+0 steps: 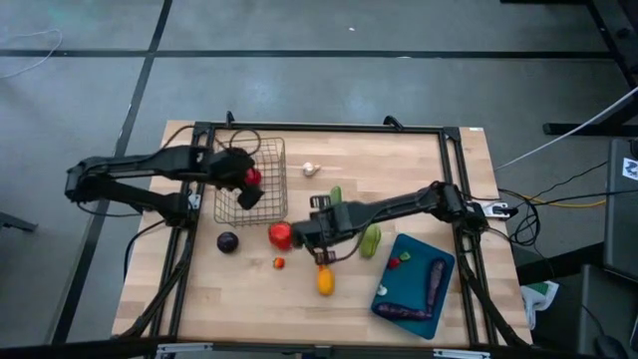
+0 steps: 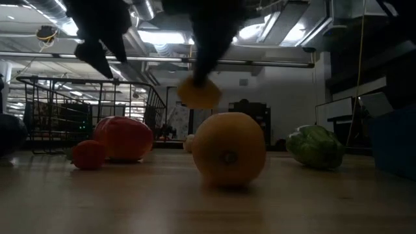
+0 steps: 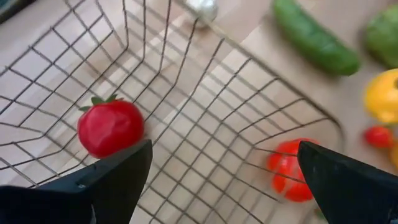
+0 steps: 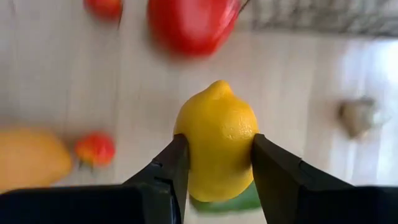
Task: Sort produce into baskets
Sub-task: Put the yellow lemon into the wire basket
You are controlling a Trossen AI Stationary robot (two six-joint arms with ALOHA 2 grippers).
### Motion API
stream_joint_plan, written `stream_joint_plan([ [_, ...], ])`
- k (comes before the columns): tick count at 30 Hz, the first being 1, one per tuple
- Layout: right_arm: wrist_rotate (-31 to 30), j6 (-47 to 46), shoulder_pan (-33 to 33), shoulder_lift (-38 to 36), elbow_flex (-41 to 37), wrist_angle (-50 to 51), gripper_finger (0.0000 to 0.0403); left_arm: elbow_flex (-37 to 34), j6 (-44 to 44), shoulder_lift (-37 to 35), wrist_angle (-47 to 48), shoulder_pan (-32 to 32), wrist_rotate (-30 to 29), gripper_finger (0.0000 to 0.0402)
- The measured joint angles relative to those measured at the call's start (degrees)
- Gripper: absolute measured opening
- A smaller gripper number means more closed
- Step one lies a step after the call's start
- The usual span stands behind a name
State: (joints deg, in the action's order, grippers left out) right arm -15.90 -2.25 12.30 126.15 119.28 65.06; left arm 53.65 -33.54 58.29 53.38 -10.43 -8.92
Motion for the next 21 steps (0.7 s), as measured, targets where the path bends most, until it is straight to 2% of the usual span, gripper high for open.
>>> stream_joint_plan([
  [5, 0.0, 0.9, -2.8, -0.1, 3.7, -7.0, 0.0140, 0.0, -1.0, -5.0, 0.0, 0.6, -0.1, 0.0395],
  [10, 1.5, 1.7, -5.6, -0.2, 3.9, -17.3, 0.0140, 0.0, -1.0, -8.4, 0.0, 0.7, -0.2, 0.0395],
  [16, 3.5, 1.7, -8.6, -0.2, 3.9, -24.9, 0.0140, 0.0, -1.0, -9.7, 0.0, 0.7, -0.3, 0.0395],
  [21, 3.9, 1.7, -10.3, -0.2, 2.9, -26.7, 0.0141, 0.0, -0.5, -9.6, 0.0, 0.7, -0.5, 0.0395],
])
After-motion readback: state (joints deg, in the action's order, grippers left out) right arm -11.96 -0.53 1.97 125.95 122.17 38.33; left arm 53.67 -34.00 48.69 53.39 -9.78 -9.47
